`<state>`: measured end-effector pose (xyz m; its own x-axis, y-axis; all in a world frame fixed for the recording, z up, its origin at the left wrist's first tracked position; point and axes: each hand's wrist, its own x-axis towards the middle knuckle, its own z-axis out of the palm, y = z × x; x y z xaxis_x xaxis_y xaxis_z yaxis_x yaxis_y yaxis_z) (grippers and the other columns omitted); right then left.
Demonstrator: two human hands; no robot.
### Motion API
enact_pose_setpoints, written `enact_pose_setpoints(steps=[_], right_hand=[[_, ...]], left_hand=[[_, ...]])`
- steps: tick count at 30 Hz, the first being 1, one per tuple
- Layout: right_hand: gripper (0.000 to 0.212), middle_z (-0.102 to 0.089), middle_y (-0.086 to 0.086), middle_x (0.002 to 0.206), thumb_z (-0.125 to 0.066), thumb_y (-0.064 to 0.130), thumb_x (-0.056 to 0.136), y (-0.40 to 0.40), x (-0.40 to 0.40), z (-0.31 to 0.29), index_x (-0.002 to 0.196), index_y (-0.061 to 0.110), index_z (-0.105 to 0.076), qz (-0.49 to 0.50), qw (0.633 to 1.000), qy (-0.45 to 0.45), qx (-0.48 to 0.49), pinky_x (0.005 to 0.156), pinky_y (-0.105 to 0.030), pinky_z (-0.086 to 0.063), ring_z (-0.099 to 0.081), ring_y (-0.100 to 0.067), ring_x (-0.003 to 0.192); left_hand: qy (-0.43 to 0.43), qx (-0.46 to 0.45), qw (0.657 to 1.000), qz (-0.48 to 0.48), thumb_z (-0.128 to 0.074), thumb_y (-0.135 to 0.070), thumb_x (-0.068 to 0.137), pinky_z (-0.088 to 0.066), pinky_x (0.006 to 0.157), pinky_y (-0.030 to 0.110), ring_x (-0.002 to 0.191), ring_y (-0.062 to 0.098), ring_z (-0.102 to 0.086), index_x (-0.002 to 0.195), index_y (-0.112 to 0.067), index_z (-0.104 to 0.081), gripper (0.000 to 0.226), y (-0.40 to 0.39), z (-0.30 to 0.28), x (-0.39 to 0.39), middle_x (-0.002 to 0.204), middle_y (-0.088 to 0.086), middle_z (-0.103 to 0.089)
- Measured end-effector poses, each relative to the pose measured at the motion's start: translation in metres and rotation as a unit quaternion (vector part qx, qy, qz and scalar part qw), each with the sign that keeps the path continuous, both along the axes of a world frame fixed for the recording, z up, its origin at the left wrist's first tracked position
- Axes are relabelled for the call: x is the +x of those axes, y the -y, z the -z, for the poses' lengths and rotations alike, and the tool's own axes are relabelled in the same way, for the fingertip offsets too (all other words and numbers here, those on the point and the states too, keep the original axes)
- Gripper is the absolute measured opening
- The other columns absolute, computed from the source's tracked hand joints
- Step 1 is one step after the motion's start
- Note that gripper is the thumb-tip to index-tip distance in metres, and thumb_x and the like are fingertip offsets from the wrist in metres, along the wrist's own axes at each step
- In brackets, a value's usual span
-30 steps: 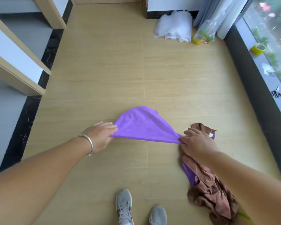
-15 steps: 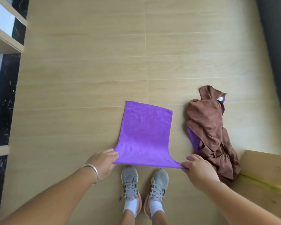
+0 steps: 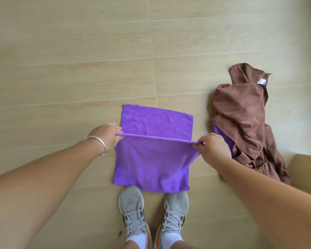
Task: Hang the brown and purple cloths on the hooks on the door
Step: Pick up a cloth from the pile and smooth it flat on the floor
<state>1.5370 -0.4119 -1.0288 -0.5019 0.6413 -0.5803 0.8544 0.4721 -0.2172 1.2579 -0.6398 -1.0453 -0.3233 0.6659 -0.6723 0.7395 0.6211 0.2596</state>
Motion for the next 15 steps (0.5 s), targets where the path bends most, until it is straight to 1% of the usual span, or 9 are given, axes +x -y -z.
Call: enact_pose_setpoints(steps=[1, 3, 5, 7, 8, 10, 12, 14, 15], right_hand=[[0.02, -0.06, -0.001, 0.091, -0.065, 0.035, 0.087, -0.01, -0.009, 0.02, 0.08, 0.019, -0.073, 0.01, 1.0, -0.005, 0.002, 0.071, -0.035, -0.048, -0.052, -0.024, 0.098], [0.019, -0.06, -0.001, 0.092, -0.065, 0.035, 0.086, -0.033, -0.028, 0.07, 0.083, 0.018, -0.073, 0.016, 1.0, -0.018, 0.017, 0.074, -0.036, -0.048, -0.052, -0.025, 0.1], [0.019, -0.061, -0.001, 0.099, -0.064, 0.036, 0.087, -0.055, -0.048, 0.119, 0.088, 0.019, -0.073, -0.001, 0.999, -0.023, 0.039, 0.076, -0.035, -0.046, -0.051, -0.026, 0.104], [0.022, -0.059, -0.001, 0.108, -0.063, 0.038, 0.088, -0.072, -0.064, 0.158, 0.091, 0.018, -0.072, -0.021, 0.998, -0.031, 0.052, 0.079, -0.033, -0.043, -0.048, -0.025, 0.108], [0.023, -0.057, -0.001, 0.11, -0.063, 0.038, 0.088, -0.077, -0.068, 0.175, 0.09, 0.017, -0.071, -0.032, 0.997, -0.042, 0.059, 0.08, -0.032, -0.042, -0.046, -0.024, 0.109], [0.024, -0.054, -0.001, 0.107, -0.065, 0.039, 0.087, -0.084, -0.07, 0.202, 0.087, 0.016, -0.07, -0.058, 0.991, -0.086, 0.084, 0.083, -0.032, -0.041, -0.043, -0.023, 0.11], [0.023, -0.054, -0.001, 0.103, -0.067, 0.038, 0.086, -0.085, -0.067, 0.215, 0.082, 0.015, -0.069, -0.078, 0.982, -0.133, 0.109, 0.083, -0.032, -0.041, -0.044, -0.023, 0.107], [0.023, -0.056, -0.002, 0.101, -0.07, 0.036, 0.084, -0.087, -0.063, 0.221, 0.079, 0.014, -0.069, -0.091, 0.975, -0.162, 0.127, 0.084, -0.033, -0.041, -0.046, -0.025, 0.104], [0.022, -0.056, -0.002, 0.1, -0.071, 0.035, 0.083, -0.088, -0.061, 0.222, 0.079, 0.014, -0.069, -0.1, 0.972, -0.165, 0.133, 0.085, -0.033, -0.04, -0.046, -0.026, 0.103]], left_hand=[[-0.009, 0.001, 1.0, -0.003, -0.045, -0.032, 0.099, -0.04, 0.097, 0.035, 0.132, 0.019, -0.042, 0.091, -0.016, -0.067, 0.029, -0.012, 0.019, -0.01, 0.109, -0.004, -0.064], [-0.038, 0.001, 0.999, -0.004, -0.046, -0.034, 0.099, -0.04, 0.099, 0.036, 0.131, 0.019, -0.042, 0.101, -0.018, -0.069, 0.028, -0.041, 0.067, -0.031, 0.121, -0.003, -0.061], [-0.057, 0.002, 0.998, -0.01, -0.048, -0.035, 0.098, -0.035, 0.105, 0.034, 0.138, 0.017, -0.033, 0.109, -0.021, -0.07, 0.029, -0.065, 0.116, -0.049, 0.137, -0.003, -0.053], [-0.078, 0.035, 0.996, -0.027, -0.051, -0.034, 0.097, -0.031, 0.109, 0.033, 0.143, 0.014, -0.024, 0.11, -0.024, -0.072, 0.026, -0.078, 0.156, -0.058, 0.146, -0.005, -0.045], [-0.098, 0.08, 0.991, -0.039, -0.053, -0.031, 0.096, -0.031, 0.109, 0.033, 0.143, 0.014, -0.025, 0.104, -0.024, -0.074, 0.023, -0.079, 0.173, -0.059, 0.146, -0.005, -0.045], [-0.129, 0.195, 0.969, -0.074, -0.059, -0.024, 0.093, -0.034, 0.106, 0.031, 0.139, 0.017, -0.035, 0.091, -0.02, -0.077, 0.019, -0.075, 0.197, -0.058, 0.141, -0.001, -0.052], [-0.122, 0.264, 0.952, -0.097, -0.063, -0.021, 0.091, -0.035, 0.104, 0.03, 0.133, 0.018, -0.043, 0.088, -0.02, -0.077, 0.015, -0.067, 0.207, -0.056, 0.135, 0.0, -0.057], [-0.095, 0.294, 0.947, -0.083, -0.064, -0.028, 0.09, -0.038, 0.104, 0.031, 0.13, 0.017, -0.048, 0.092, -0.021, -0.076, 0.014, -0.062, 0.21, -0.058, 0.132, -0.001, -0.059], [-0.083, 0.298, 0.949, -0.06, -0.062, -0.039, 0.089, -0.039, 0.104, 0.033, 0.128, 0.016, -0.049, 0.095, -0.021, -0.075, 0.023, -0.06, 0.209, -0.059, 0.131, -0.001, -0.06]])
